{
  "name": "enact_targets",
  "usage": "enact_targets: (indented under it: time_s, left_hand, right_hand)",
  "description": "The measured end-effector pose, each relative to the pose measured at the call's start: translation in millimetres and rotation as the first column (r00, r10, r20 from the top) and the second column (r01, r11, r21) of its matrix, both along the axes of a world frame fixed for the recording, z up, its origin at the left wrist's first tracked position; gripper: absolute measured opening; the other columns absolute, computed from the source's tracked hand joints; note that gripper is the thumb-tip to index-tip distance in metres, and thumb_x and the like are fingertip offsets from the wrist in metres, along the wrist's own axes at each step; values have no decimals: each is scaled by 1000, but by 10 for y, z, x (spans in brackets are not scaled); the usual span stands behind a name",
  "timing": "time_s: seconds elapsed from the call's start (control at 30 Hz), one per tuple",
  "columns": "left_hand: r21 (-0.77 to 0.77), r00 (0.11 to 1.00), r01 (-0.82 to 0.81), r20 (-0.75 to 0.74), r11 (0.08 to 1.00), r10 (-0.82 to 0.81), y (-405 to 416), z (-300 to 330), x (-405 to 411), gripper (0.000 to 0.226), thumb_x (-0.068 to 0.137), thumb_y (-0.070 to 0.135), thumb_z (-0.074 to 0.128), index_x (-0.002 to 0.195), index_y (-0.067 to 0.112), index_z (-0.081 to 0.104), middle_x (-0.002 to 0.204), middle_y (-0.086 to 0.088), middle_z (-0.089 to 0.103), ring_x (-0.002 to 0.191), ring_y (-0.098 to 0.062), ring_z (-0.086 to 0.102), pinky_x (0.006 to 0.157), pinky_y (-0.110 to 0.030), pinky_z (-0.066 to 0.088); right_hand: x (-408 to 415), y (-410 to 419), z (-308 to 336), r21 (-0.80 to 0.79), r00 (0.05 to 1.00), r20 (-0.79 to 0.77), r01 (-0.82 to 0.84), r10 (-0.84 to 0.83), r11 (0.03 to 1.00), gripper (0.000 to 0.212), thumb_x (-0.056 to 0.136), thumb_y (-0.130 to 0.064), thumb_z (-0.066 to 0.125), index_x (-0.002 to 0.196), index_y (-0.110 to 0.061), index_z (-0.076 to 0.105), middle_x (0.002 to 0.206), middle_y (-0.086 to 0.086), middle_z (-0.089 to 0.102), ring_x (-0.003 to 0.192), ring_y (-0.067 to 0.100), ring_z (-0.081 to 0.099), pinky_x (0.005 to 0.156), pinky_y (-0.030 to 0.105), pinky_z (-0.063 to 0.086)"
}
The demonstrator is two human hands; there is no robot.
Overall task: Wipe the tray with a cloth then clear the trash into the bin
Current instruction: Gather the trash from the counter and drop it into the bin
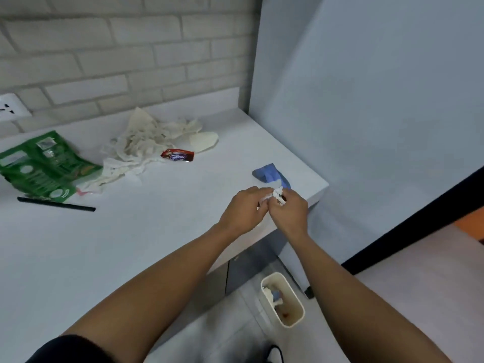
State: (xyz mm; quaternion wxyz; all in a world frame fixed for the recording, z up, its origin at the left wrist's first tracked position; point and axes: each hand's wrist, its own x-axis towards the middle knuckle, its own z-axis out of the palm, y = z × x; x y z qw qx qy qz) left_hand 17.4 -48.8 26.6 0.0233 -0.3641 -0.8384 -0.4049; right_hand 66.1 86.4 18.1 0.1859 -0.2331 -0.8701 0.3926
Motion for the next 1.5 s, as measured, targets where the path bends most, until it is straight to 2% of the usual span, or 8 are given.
enact_targets:
  time_s: [0.17,0.37,0.47,0.73,0.87,1.2,1.37,1.5]
  left_hand:
    - [-26,997,72,43,997,-70,562,-381,284,16,97,15,54,90,20,68,76,10,59,70,-7,46,64,-25,37]
    - [-174,982,61,185,983,-28,1083,-1100,597,12,96,26,59,100,22,70,94,4,71,80,-8,61,76,-26,52]
    - [-271,953,28,298,962,57,1244,-1505,739,12,97,33,61,104,27,69,102,5,70,83,-8,64,79,-20,54]
    - [-502,884,-9,401,865,242,1488,-2836,923,24,98,25,59,120,19,66,117,-3,69,98,-19,68,84,-22,51]
    - [-556,848,12,446,831,285,1543,-3650,932,23,98,23,55,117,19,67,112,-3,72,92,-15,67,81,-19,49]
    - [-518,787,120,570,847,237,1782,-5410,920,21,97,22,60,117,21,68,115,-2,71,100,-19,69,90,-28,57]
    - [-508,757,215,626,834,186,1779,-5779,958,47,98,31,60,145,28,51,136,-4,62,119,-24,62,103,-34,50]
    - [-559,755,222,617,799,222,1656,-5703,1037,51,100,31,56,149,25,45,145,-7,54,129,-28,54,110,-36,43]
  right_hand:
    - [386,474,-319,-10,997,45,57,-57,998,18,82,-22,59,65,-20,52,69,1,58,62,14,53,52,19,32]
    - [734,964,-1019,-38,977,212,39,-31,998,15,84,-26,60,72,-18,55,68,-3,54,59,4,47,52,9,35]
    - [843,1147,-1414,10,950,313,-24,20,1000,20,90,-32,58,75,-19,54,67,-6,52,59,5,47,53,8,27]
    - [1273,1552,-2760,-118,794,607,50,32,992,12,85,-23,64,90,-12,66,91,5,72,80,21,68,67,24,46]
    - [1496,1652,-3641,-151,753,658,91,31,984,24,85,-19,65,106,-9,62,104,10,72,91,27,70,70,23,49]
    - [1559,1667,-5431,-221,710,704,223,-3,949,24,84,-21,69,106,-10,68,107,8,73,97,25,69,80,22,46]
    - [1537,1695,-5784,-201,657,751,142,60,969,37,87,-34,66,120,-18,66,117,3,70,107,25,64,88,28,47]
    - [1547,1644,-5568,-178,646,760,106,68,978,38,91,-36,60,127,-24,63,123,3,67,112,26,61,91,31,48]
